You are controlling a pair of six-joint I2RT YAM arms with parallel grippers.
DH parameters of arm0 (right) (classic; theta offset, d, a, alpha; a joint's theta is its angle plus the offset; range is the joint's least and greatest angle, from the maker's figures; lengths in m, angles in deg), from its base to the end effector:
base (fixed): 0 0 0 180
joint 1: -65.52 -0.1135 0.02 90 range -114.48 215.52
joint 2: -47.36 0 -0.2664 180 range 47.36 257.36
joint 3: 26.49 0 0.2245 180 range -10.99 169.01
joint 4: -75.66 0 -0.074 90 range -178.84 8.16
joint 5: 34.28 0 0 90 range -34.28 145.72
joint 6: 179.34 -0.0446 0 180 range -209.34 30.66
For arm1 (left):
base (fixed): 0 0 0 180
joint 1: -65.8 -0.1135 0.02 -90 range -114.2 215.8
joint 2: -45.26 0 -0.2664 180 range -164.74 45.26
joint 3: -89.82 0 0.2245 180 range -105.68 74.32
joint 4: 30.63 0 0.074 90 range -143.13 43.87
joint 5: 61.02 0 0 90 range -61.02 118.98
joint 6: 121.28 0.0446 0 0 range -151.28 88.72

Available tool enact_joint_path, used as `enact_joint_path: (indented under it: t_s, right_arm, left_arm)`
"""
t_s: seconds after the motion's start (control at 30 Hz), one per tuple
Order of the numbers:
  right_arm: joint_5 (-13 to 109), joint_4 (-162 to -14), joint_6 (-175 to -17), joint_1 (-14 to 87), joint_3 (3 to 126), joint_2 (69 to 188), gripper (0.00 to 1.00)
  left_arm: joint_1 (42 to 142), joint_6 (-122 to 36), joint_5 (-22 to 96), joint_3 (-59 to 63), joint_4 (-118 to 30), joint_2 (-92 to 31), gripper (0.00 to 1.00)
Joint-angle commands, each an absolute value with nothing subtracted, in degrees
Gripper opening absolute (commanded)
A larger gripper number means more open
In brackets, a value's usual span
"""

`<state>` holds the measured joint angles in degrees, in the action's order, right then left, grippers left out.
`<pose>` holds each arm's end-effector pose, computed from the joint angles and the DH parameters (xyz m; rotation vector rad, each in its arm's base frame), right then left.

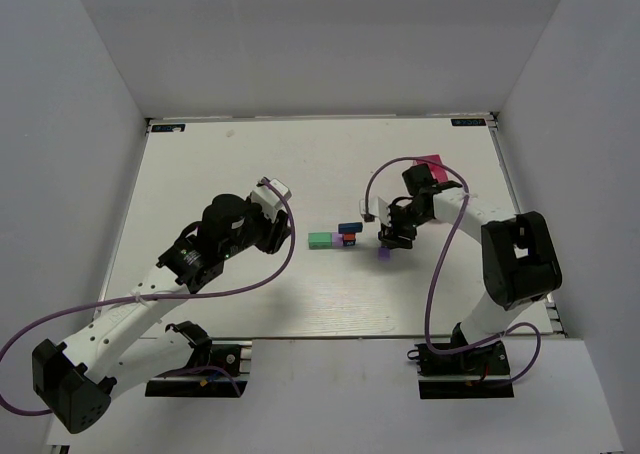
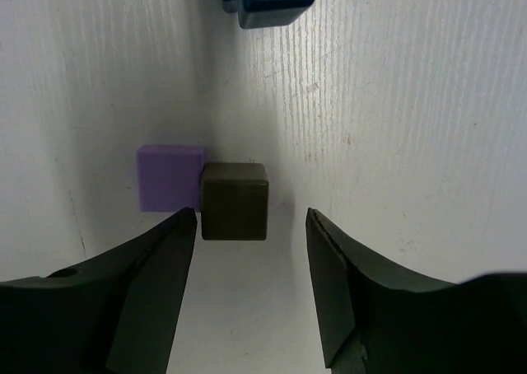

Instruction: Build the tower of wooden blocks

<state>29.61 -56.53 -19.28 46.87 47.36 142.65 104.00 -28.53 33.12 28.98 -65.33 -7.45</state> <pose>0.2722 0.1126 0.1901 -1.8988 1.7839 0.3371 0.1448 -0.1181 0.3042 0.7652 1.9175 -0.4594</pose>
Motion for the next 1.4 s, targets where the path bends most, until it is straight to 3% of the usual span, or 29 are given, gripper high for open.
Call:
enact_joint_path:
  t_s: [0.0,0.13,0.33,0.6,0.73,1.03,1.37]
  right_arm:
    - [28.7,-58.2,-20.0,46.3,48.7,143.3,0.62]
    - [29.2,-58.5,-20.4,45.7,48.7,143.6,0.59]
    - [29.7,-57.9,-20.5,45.4,49.0,144.1,0.46]
    - [30.1,-53.4,-20.1,45.8,50.9,143.8,0.16]
    - [31.5,-51.8,-21.7,45.7,51.9,140.0,0.08]
    - [30.0,-44.6,-26.2,44.3,56.7,129.6,0.08]
    - [29.3,-44.4,-35.2,35.6,64.8,131.7,0.05]
  left_arm:
    - [103.7,-28.5,34.2,27.7,-64.6,-6.3,0.55]
    - [103.7,-28.5,34.2,27.7,-64.6,-6.3,0.55]
    - [103.7,-28.5,34.2,27.7,-64.6,-6.3,0.55]
    - [103.7,-28.5,33.6,27.7,-64.6,-6.3,0.55]
    - [103.7,-28.5,33.6,27.7,-64.6,-6.3,0.54]
    - [103.7,-28.5,32.6,27.7,-64.6,-6.3,0.51]
    - [103.7,-29.0,29.3,29.3,-62.9,-1.8,0.5]
